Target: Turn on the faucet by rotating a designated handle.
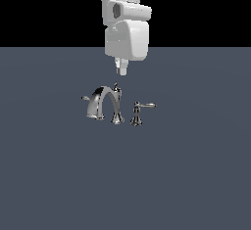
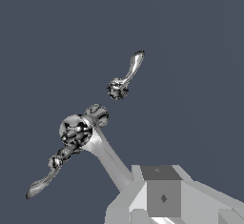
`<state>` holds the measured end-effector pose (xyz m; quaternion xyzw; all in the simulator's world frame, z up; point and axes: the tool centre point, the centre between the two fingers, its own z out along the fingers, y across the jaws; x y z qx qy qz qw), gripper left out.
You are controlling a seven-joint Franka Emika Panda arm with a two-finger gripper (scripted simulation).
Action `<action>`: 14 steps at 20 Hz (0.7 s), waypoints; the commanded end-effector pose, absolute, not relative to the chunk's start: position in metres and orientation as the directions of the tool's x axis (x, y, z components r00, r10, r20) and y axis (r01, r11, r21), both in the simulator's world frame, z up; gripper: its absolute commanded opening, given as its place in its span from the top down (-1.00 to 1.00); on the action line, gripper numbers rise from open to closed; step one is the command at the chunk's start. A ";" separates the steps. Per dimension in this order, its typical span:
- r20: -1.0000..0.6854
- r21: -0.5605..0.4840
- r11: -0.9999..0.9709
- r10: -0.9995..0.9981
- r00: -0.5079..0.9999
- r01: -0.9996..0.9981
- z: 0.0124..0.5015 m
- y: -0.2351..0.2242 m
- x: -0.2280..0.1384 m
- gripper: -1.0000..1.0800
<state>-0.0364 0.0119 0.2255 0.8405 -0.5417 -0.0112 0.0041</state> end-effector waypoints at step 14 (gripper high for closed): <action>0.001 0.007 0.024 -1.000 -0.024 -1.000 0.131 -0.059 0.032 1.00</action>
